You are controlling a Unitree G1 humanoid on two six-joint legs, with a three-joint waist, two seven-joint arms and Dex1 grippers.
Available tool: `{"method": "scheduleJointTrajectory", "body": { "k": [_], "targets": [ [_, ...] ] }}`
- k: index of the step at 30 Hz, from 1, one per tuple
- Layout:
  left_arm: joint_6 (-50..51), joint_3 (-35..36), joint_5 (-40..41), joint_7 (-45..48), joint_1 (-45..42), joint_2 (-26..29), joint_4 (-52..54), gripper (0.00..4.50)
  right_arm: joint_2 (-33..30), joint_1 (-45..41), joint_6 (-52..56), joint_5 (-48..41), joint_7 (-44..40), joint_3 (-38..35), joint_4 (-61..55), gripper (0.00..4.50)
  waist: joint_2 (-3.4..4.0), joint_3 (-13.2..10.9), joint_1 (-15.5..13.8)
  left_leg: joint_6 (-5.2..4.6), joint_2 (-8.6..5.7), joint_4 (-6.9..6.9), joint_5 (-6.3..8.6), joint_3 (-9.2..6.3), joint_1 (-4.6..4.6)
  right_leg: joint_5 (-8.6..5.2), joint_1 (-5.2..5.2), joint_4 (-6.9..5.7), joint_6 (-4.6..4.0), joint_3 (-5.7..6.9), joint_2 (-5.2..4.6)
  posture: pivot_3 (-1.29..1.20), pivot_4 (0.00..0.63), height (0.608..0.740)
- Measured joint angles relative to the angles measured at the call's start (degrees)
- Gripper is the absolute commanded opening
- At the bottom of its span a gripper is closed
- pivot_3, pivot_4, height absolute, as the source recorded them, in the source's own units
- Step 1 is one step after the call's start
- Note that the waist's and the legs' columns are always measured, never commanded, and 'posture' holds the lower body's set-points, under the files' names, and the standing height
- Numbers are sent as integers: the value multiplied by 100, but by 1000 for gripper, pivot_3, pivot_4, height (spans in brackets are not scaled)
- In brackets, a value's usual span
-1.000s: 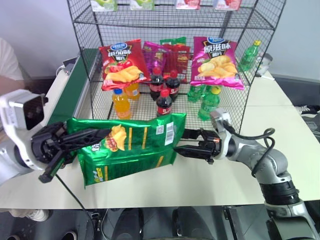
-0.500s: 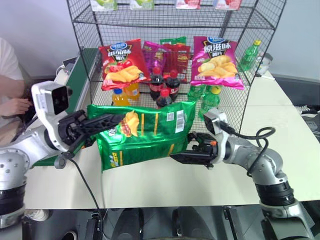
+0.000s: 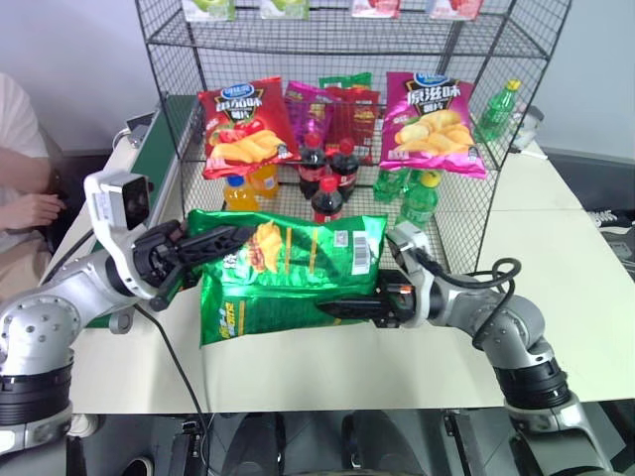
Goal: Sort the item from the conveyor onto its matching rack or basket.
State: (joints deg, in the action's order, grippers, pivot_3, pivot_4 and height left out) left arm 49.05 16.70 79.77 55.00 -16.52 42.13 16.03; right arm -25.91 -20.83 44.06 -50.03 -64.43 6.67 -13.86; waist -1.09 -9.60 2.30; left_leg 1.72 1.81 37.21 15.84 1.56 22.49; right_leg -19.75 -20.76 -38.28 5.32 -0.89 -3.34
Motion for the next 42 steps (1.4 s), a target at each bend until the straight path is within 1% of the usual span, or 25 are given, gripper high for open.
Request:
{"method": "scheduleJointTrajectory", "body": {
  "k": [1, 6, 7, 9, 12, 16, 17, 20, 22, 25, 26, 29, 34, 37, 42],
  "targets": [
    [2, 0, -28, 1, 3, -4, 3, 0, 8, 2, -26, 18, -2, -1, 1, 31, 0, 0, 1, 0, 0, 0, 0, 0, 0, 0, 0, 0, 0, 0, 0, 0, 150, 739],
    [4, 4, -109, 108, 69, -2, 54, 0, 27, 2, 67, -36, -2, -17, 73, 31, 0, 0, 0, 0, 1, 0, 0, 0, 0, 0, 0, 0, 0, 0, -1, 0, 150, 739],
    [4, 8, -117, 110, 69, -2, 54, 254, 27, 2, 69, -37, -2, -17, 73, 6, 0, 0, -1, 0, 1, 0, 0, 0, 0, 0, 0, 0, 0, 0, -1, 0, 150, 739],
    [-110, 8, -361, 96, 69, -3, 57, 814, 24, 3, 53, -23, -8, -17, 75, 0, 0, 0, -1, 0, 0, 0, 0, 0, 0, 0, 0, 1, 0, 0, -2, 0, 150, 739],
    [-325, 1, -894, 64, 131, 8, -35, 2269, 16, 10, -103, 106, -9, -21, 116, 0, 0, 0, 0, 0, 0, -1, 0, 0, 0, 0, 0, 2, 0, 0, -2, 0, 150, 739],
    [-345, 140, -1067, 138, 485, 43, -91, 4230, -5, 60, -292, 229, 1, -79, 160, 0, 0, 0, 11, 0, 1, -7, 0, 0, 0, 0, -1, 6, 0, 0, -2, 0, 150, 739],
    [-354, 240, -1101, 167, 600, 48, -107, 4474, -22, 106, -362, 288, 2, -99, 158, 0, 0, 0, 8, 0, 1, -8, 0, 0, 1, 0, -2, 7, 0, 0, -3, 0, 150, 739],
    [-608, 478, -1397, 258, 978, 78, -134, 4474, -101, 247, -800, 694, 45, -91, 92, 0, 1, 0, 8, 0, 0, -8, 0, 1, 1, 0, -2, 9, 0, 0, -7, 0, 150, 739],
    [-791, 569, -1637, 357, 1225, 107, -162, 4474, -221, 267, -1518, 1295, 113, -81, -27, 0, 1, -1, 4, 0, -1, -8, 0, 1, 1, 0, -2, 8, 0, 0, -8, 0, 150, 739],
    [-1129, 746, -1974, 374, 1368, 75, -326, 4474, -174, 289, -2750, 2111, 344, -112, -180, 0, 1, 0, -3, 0, -1, -8, 0, 1, 0, 0, -2, 8, 0, 1, -8, 0, 150, 739],
    [-1313, 790, -2121, 372, 1374, 22, -390, 4474, -145, 328, -3266, 2443, 452, -120, -196, 0, 1, 0, -12, 0, -1, -8, 0, 1, 1, 0, -1, 9, 0, 1, -9, 0, 150, 739],
    [-1856, 843, -2640, 365, 1476, -71, -523, 4474, -55, 415, -4283, 3207, 876, -140, -224, 0, 1, 0, -18, 1, -3, -8, 0, 4, 3, 0, -3, 11, 0, 0, -12, 0, 150, 739],
    [-2537, 827, -3211, 378, 1519, -299, -512, 4474, -197, 234, -5846, 4785, 1763, -222, -221, 0, 1, 0, -17, 4, -4, -8, -1, 4, 3, 0, -3, 10, -1, 0, -14, 0, 150, 739],
    [-2716, 820, -3315, 349, 1518, -395, -440, 4474, -366, 143, -6510, 5548, 2243, -350, -241, 0, 0, 0, -17, 4, -3, -9, -2, 4, 2, 0, -2, 10, -1, 1, -13, 0, 150, 739],
    [-2735, 670, -3305, 39, 1418, -692, -170, 4474, -422, -105, -7119, 6358, 2937, -489, -468, 0, 0, 0, -12, 6, -3, -5, -3, 4, 1, 1, 0, 6, 0, 0, -13, 0, 150, 739]
  ]
}}
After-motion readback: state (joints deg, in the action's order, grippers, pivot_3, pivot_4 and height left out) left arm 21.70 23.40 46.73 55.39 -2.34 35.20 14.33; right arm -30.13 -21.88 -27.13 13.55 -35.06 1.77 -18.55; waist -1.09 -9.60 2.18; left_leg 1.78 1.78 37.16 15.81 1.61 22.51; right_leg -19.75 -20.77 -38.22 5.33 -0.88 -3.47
